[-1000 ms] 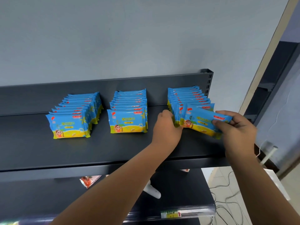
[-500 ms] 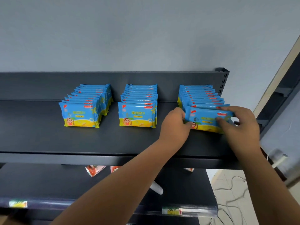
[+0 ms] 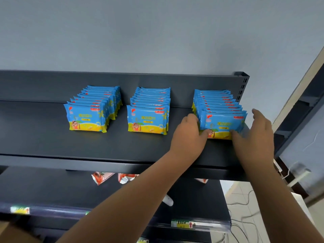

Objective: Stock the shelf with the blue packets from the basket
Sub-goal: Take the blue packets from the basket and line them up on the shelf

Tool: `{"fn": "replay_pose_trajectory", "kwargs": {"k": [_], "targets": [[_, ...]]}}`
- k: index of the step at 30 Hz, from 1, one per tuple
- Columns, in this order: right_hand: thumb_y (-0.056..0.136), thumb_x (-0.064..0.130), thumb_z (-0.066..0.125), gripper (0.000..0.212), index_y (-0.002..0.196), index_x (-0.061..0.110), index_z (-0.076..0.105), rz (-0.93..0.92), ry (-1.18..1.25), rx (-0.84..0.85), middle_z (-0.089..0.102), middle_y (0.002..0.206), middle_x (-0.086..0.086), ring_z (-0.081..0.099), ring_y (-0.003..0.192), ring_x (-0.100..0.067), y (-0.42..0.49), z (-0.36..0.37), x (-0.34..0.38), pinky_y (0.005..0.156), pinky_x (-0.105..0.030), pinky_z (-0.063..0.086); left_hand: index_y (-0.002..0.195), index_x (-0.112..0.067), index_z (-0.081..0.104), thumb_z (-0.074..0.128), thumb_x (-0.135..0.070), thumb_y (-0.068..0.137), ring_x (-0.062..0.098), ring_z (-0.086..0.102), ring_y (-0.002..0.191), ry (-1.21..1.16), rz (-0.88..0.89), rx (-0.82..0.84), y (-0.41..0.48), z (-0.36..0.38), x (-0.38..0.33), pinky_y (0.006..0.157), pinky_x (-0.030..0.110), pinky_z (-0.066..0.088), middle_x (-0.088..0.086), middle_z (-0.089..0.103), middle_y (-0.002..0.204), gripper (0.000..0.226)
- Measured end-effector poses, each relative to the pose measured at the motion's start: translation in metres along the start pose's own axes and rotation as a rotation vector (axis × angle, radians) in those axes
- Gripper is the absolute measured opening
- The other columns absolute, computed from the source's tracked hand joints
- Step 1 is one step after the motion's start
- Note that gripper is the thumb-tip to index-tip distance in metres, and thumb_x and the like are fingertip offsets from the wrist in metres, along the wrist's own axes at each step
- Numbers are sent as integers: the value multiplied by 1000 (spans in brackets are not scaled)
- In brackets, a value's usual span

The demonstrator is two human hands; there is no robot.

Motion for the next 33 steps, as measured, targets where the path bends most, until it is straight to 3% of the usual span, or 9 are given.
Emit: {"fn": "replay_pose_trajectory", "kwargs": {"k": [3,6,11,19,22,29,33], "targets": [[96,22,66,57,147,10,41,-199,-20,-128,48,147,-13,46,136,-33,-29,-2,37,107,-51,45,135,-13,50,57,-46,99,27,57,112,273,189,-112,-16,-22,-15,88,44,53,6,58,127,50],[102,28,51,47,143,4,49,-431,114,-44,53,146,-15,41,144,-34,-66,33,87,116,-51,39,141,-12,54,42,-48,102,32,51,134,407,228,-257,-42,-54,-3,106,49,46,9,57,143,55],[104,30,43,48,142,4,56,-649,265,177,54,150,-11,34,152,-28,-132,103,167,123,-44,29,149,-19,50,35,-48,103,32,27,154,607,-52,-333,-109,-121,74,121,56,27,4,41,161,57],[107,38,35,54,149,8,50,-987,309,560,47,157,-9,29,154,-26,-310,194,287,124,-44,29,156,-24,39,25,-61,103,26,7,159,728,-604,-409,-284,-261,208,126,53,16,0,27,168,66],[106,43,26,59,152,11,45,-1096,292,706,43,160,-7,25,155,-25,-381,225,330,125,-43,27,154,-23,40,24,-62,102,26,7,159,733,-729,-474,-336,-307,245,126,55,18,1,29,168,67],[105,41,33,56,149,10,47,-1036,411,969,46,158,-8,25,155,-25,-512,299,414,122,-45,31,146,-19,52,25,-61,99,34,23,155,763,-892,-537,-440,-399,334,122,56,26,6,40,162,70],[103,50,26,63,151,14,46,-1065,426,1058,43,160,-3,21,157,-19,-587,336,462,123,-44,30,143,-18,56,27,-61,100,35,26,154,752,-986,-551,-495,-441,389,121,53,30,7,46,158,68]]}}
Point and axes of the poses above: each hand's wrist, its own y-axis towards the middle knuckle, its own z-axis out of the palm, x = y × z, the point moved 10 cm from there along y, towards the middle knuckle
